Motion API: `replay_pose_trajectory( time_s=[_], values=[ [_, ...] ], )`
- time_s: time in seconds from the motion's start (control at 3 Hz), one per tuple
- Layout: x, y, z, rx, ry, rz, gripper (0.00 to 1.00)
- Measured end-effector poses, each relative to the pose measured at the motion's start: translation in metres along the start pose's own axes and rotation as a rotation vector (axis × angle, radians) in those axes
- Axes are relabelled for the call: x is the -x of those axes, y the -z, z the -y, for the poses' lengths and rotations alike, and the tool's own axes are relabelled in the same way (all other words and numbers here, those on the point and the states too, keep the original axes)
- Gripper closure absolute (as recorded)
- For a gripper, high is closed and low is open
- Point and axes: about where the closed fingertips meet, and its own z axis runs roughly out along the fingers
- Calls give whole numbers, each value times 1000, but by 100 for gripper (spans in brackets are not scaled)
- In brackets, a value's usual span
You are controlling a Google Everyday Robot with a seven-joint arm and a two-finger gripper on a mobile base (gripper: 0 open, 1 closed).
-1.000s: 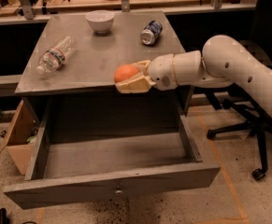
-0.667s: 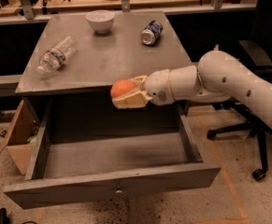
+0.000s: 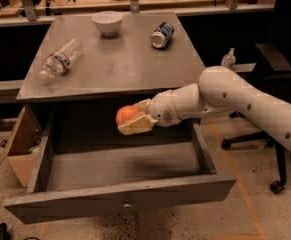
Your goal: Place orange into top drawer
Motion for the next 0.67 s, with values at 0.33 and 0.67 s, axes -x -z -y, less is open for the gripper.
replay_pose_trajectory(
  time_s=[0.33,0.67],
  values=[
    [-28,-16,-2,33,25,-114,100],
    [-55,-31,-4,20,59,-254,82]
  ],
)
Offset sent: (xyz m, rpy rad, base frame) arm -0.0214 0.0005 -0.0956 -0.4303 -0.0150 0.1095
